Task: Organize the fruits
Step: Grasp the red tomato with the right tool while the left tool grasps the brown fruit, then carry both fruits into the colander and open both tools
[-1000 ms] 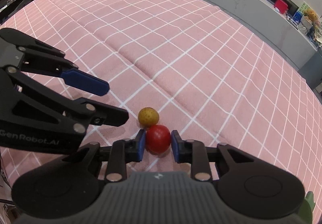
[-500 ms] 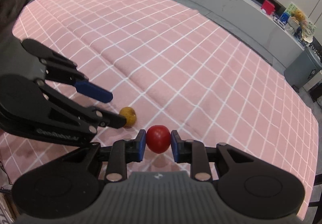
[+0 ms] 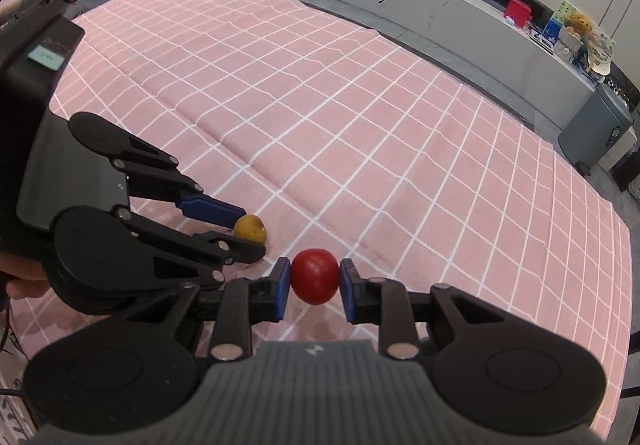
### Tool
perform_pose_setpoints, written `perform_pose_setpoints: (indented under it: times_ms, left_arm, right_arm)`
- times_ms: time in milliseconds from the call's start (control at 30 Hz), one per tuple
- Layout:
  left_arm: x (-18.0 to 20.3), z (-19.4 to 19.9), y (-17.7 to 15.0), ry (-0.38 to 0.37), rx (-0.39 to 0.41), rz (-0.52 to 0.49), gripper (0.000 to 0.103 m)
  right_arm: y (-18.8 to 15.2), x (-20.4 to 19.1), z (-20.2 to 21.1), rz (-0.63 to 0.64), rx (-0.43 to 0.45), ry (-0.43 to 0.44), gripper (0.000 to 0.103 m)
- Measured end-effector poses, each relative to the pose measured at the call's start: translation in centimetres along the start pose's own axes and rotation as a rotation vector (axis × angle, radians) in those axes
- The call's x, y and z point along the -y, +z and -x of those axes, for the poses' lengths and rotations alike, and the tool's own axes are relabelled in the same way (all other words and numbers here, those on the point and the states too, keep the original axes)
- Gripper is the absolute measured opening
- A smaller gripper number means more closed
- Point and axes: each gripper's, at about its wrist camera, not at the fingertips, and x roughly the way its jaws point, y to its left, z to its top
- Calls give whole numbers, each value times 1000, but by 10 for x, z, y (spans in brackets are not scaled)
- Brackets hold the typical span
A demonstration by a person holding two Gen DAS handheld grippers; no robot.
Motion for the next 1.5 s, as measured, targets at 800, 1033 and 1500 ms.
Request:
perform_pose_setpoints:
  times_ms: [800, 1033, 1500]
  left_arm:
    - [111, 71, 30, -156, 30, -25, 28]
    - [150, 51, 27, -190, -31, -91, 28]
    - [173, 20, 20, -180, -110, -127, 28]
  right_arm:
    - [-84, 41, 114, -185, 105, -113, 22]
    - [-116, 58, 113, -183, 42, -162, 22]
    - [-144, 73, 94, -170, -21, -128, 22]
